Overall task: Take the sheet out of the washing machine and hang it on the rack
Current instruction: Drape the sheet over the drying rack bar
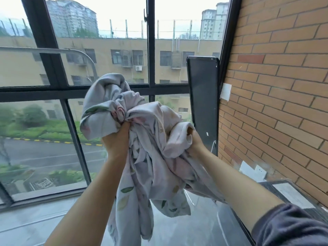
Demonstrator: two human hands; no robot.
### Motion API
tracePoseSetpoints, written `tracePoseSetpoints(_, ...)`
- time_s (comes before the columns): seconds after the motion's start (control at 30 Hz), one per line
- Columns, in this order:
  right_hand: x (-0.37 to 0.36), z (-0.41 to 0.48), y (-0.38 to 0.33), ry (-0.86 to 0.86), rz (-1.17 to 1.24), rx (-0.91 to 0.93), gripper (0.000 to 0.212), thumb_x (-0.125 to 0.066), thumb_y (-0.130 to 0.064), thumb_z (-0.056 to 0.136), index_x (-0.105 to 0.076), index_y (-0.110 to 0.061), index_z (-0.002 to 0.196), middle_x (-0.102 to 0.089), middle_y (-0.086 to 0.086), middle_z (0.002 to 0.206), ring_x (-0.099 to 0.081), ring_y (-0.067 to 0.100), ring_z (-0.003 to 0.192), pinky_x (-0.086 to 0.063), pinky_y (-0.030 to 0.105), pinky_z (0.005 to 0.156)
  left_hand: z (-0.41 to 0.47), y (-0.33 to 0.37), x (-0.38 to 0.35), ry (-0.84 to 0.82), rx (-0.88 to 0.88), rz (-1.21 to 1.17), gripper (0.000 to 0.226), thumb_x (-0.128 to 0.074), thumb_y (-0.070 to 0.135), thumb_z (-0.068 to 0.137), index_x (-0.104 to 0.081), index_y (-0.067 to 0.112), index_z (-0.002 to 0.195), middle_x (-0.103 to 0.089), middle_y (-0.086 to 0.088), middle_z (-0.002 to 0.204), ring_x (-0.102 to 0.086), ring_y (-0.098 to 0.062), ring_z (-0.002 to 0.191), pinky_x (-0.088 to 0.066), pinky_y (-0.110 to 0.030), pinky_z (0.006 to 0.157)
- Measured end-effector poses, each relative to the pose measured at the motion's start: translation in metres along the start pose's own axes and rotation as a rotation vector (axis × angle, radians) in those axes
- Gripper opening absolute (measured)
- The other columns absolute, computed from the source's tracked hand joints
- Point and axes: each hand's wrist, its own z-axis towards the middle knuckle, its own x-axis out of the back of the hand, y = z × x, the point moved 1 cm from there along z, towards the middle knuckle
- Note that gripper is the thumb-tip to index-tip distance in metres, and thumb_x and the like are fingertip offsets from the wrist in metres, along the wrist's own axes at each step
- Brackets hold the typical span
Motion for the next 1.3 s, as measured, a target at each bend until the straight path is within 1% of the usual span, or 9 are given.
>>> tracePoseSetpoints(0.1,-0.03,0.006,-0.01,0.045,-0.122,0.16,0.029,-0.036,-0.012,0.099,-0.05,-0.013,0.073,-0.055,0.002,0.061,-0.056,0.01,0.058,-0.046,0.018,0.056,0.007,0.0,0.015,0.037,-0.036,0.046,0.053,-0.075,0.021,0.076,-0.056,0.02,0.125,-0.054,0.013,0.116,-0.048,-0.006,0.113,-0.034,-0.016,0.095)
tracePoseSetpoints(0.23,-0.061,0.014,-0.015,-0.098,-0.073,0.152,0.038,-0.03,-0.018,0.101,-0.045,-0.013,0.067,-0.052,-0.003,0.042,-0.055,0.004,0.04,-0.042,0.014,0.044,0.02,-0.006,0.031,0.096,0.003,0.133,0.052,-0.075,0.029,0.074,-0.059,0.019,0.123,-0.06,0.003,0.121,-0.053,-0.016,0.117,-0.038,-0.029,0.103)
tracePoseSetpoints(0.5,-0.129,0.023,-0.051,-0.254,-0.071,0.194,0.035,-0.033,-0.001,0.099,-0.053,-0.01,0.07,-0.053,0.002,0.057,-0.049,0.01,0.055,-0.042,0.015,0.05,0.046,-0.001,0.039,0.223,0.004,0.159,0.054,-0.075,0.034,0.074,-0.059,0.016,0.123,-0.061,0.004,0.117,-0.053,-0.018,0.115,-0.038,-0.024,0.098)
tracePoseSetpoints(0.7,-0.166,0.037,-0.107,-0.324,-0.178,0.413,0.032,-0.033,-0.002,0.095,-0.057,-0.017,0.079,-0.057,0.006,0.068,-0.052,0.02,0.059,-0.041,0.032,0.056,0.074,-0.006,0.035,0.303,-0.04,0.114,0.053,-0.074,0.039,0.068,-0.063,0.022,0.117,-0.062,0.01,0.11,-0.057,-0.016,0.11,-0.042,-0.029,0.101)
tracePoseSetpoints(0.97,-0.155,0.092,-0.071,-0.359,-0.217,0.322,0.031,-0.037,0.001,0.093,-0.056,-0.013,0.073,-0.053,0.007,0.069,-0.053,0.012,0.05,-0.037,0.015,0.035,0.086,-0.024,0.029,0.354,-0.13,0.063,0.04,-0.076,0.029,0.07,-0.062,0.032,0.108,-0.063,0.014,0.108,-0.058,-0.01,0.108,-0.043,-0.028,0.099)
tracePoseSetpoints(1.07,-0.16,0.113,-0.054,-0.405,-0.392,0.355,0.016,-0.043,-0.006,0.083,-0.058,-0.005,0.077,-0.057,0.01,0.074,-0.052,0.018,0.063,-0.04,0.017,0.041,0.094,-0.026,0.036,0.399,-0.134,0.045,0.036,-0.075,0.024,0.072,-0.062,0.031,0.105,-0.063,0.013,0.106,-0.058,-0.01,0.108,-0.043,-0.027,0.098)
tracePoseSetpoints(1.17,-0.167,0.125,-0.039,-0.497,-0.58,0.448,0.03,-0.052,-0.023,0.068,-0.058,-0.001,0.087,-0.06,0.008,0.079,-0.053,0.017,0.071,-0.04,0.023,0.053,0.098,-0.024,0.042,0.404,-0.152,0.048,0.035,-0.074,0.021,0.074,-0.062,0.03,0.106,-0.062,0.014,0.106,-0.058,-0.008,0.106,-0.042,-0.022,0.094)
tracePoseSetpoints(1.23,-0.177,0.121,-0.03,-0.693,-0.733,0.481,0.017,-0.055,-0.004,0.071,-0.057,-0.007,0.088,-0.059,0.002,0.08,-0.053,0.008,0.071,-0.046,0.02,0.058,0.107,-0.026,0.053,0.404,-0.173,0.059,0.034,-0.074,0.021,0.075,-0.062,0.03,0.105,-0.062,0.015,0.105,-0.058,-0.008,0.106,-0.041,-0.022,0.094)
tracePoseSetpoints(1.3,-0.184,0.113,-0.029,-0.954,-0.94,0.409,0.046,-0.055,0.012,0.072,-0.051,-0.008,0.113,-0.06,0.003,0.097,-0.059,0.009,0.087,-0.053,0.021,0.072,0.116,-0.025,0.066,0.402,-0.181,0.079,0.036,-0.075,0.02,0.076,-0.063,0.025,0.11,-0.063,0.011,0.107,-0.057,-0.01,0.107,-0.041,-0.021,0.092)
